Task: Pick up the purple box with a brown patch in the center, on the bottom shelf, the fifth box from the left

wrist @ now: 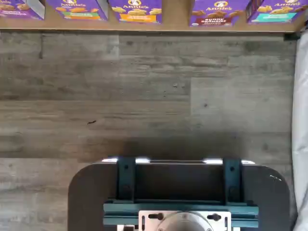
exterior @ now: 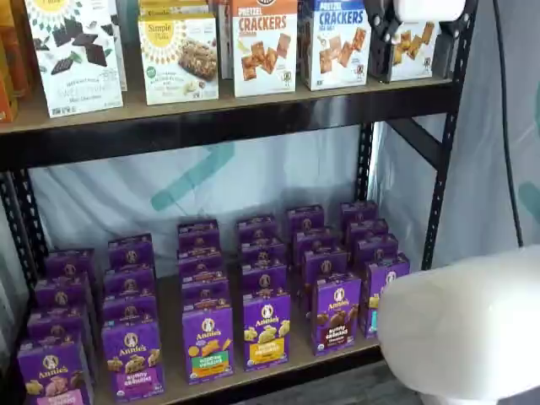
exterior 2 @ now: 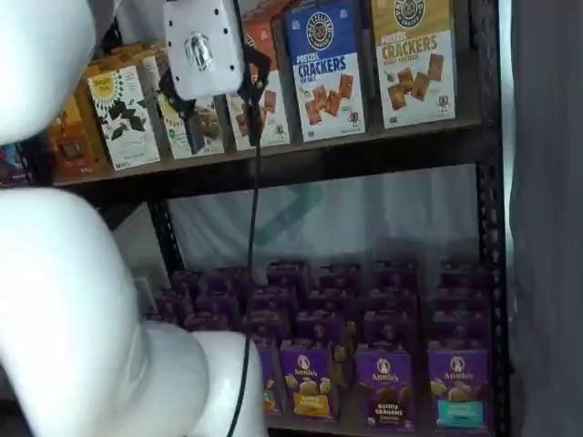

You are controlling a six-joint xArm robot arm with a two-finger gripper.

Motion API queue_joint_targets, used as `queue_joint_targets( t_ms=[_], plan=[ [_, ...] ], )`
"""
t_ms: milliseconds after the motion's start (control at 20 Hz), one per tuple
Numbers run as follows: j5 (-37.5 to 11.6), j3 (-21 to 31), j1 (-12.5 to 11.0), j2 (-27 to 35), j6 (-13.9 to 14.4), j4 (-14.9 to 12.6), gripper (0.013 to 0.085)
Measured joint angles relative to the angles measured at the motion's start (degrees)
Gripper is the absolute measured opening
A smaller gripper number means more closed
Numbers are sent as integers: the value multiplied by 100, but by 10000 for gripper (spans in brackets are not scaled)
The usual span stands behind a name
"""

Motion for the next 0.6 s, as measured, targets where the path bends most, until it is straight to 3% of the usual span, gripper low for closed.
queue_joint_targets(
  t_ms=[300, 600],
  plan=[
    [-25, 38, -100, -18, -44, 131, 850],
    [-300, 374, 37, -122, 27, -5, 850]
  ],
)
